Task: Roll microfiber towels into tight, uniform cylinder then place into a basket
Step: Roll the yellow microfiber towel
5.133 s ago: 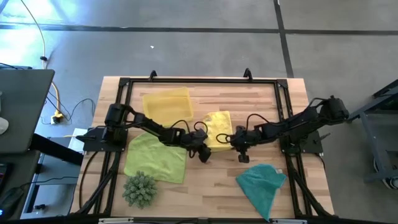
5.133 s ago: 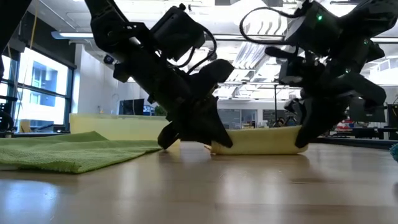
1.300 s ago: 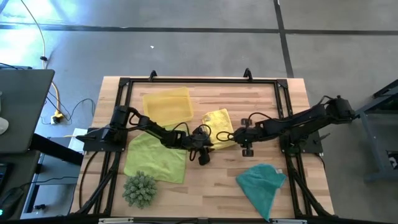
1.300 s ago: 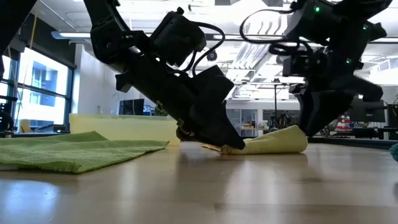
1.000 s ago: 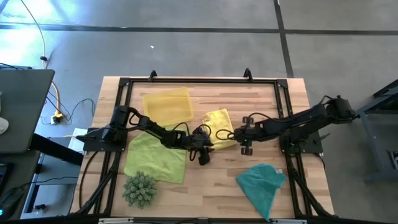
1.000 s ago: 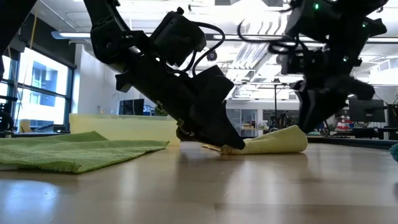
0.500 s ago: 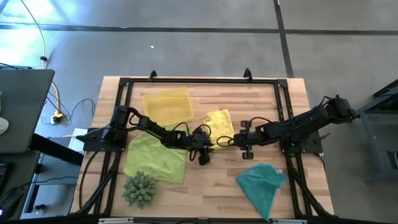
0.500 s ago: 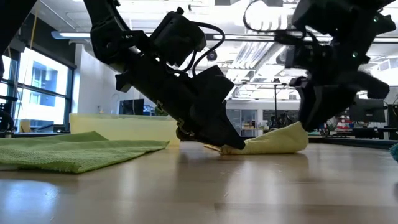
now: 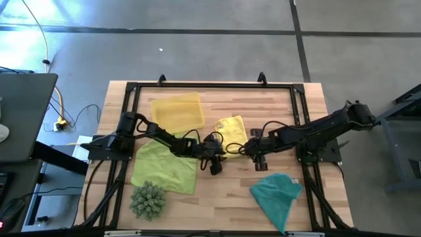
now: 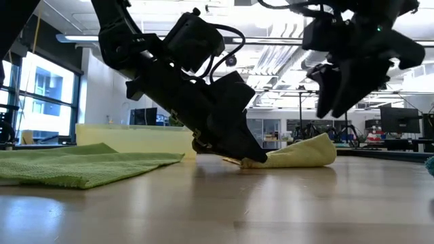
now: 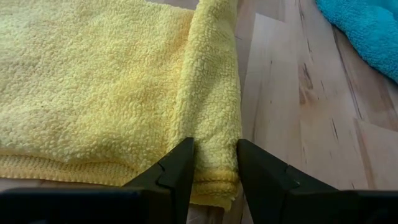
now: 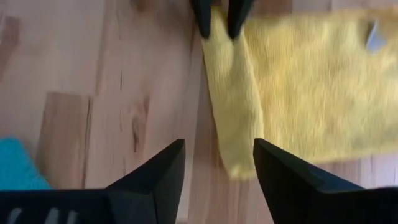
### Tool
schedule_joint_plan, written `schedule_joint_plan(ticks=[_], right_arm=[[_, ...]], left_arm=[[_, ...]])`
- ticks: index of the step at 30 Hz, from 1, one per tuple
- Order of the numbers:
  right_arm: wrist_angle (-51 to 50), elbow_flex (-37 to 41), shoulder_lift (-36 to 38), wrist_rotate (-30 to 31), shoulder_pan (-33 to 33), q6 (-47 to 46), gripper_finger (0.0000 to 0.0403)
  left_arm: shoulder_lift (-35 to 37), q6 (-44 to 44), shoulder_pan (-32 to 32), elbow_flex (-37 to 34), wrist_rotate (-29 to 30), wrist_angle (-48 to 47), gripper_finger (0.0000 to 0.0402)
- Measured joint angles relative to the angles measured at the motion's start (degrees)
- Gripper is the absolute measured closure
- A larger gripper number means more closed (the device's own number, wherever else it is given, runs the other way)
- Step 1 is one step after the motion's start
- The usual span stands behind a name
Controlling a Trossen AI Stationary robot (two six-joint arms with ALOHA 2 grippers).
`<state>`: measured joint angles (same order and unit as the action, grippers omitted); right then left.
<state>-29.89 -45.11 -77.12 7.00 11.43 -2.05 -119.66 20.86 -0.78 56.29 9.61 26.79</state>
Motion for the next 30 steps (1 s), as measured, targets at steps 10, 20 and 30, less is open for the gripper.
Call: schedule_joint_plan(ticks=[10, 20, 30], right_arm=[[20.43, 14.17, -0.02, 0.99, -1.69, 2.03, 0.0219], [28.92, 21.05, -0.02, 3.65, -2.43, 1.92, 0.0220], [29.42, 21.67, -0.04, 3.97, -2.43, 1.92, 0.0220]], left_arm=[[0.00, 0.00, 0.00, 0.00, 0.00, 0.04, 0.0288], [0.00, 0.00, 0.00, 0.02, 0.00, 0.09, 0.0288], [0.00, 0.00, 0.00, 0.02, 0.04, 0.13, 0.0288]])
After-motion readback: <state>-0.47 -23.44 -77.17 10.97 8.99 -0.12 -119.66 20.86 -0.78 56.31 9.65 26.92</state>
